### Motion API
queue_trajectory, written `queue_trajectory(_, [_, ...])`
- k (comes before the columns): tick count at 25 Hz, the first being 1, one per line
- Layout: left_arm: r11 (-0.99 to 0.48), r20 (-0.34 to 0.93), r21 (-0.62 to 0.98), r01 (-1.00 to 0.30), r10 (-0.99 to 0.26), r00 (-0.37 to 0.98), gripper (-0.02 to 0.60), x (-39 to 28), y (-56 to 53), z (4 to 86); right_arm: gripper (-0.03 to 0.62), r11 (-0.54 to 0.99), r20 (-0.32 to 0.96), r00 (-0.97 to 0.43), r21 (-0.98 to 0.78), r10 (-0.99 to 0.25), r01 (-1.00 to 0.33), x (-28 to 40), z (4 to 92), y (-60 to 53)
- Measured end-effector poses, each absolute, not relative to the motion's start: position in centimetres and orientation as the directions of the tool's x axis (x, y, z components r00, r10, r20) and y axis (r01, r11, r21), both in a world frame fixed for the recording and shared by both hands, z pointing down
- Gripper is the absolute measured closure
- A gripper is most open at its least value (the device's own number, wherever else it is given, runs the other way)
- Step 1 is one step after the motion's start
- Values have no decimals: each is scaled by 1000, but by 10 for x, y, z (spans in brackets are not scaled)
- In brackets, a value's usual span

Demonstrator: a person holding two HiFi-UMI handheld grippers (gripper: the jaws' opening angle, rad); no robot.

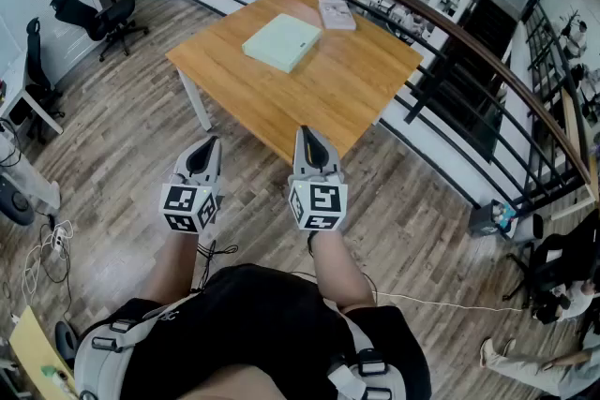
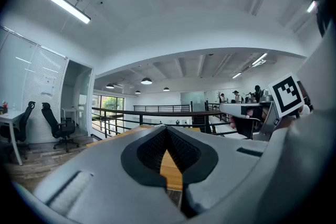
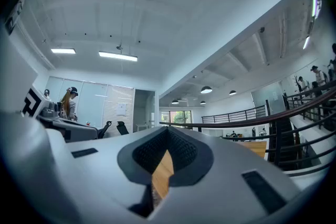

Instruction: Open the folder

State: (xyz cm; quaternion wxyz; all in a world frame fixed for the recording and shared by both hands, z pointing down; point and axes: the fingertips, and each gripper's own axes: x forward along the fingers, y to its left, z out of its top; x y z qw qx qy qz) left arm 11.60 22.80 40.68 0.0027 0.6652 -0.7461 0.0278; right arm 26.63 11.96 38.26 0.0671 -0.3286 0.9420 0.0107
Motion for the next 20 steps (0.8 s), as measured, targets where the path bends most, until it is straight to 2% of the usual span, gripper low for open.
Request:
queue_trajectory(11, [112,47,-35,-993,-992,-113,578,105,257,408,589,774,-149,-762,-41,-630,-632,258,380,150])
queue_trajectory(20, [115,51,-22,-993,-992,-116,578,70,290,417,589,779,-128,-771,-24,-624,-627,220,386,181])
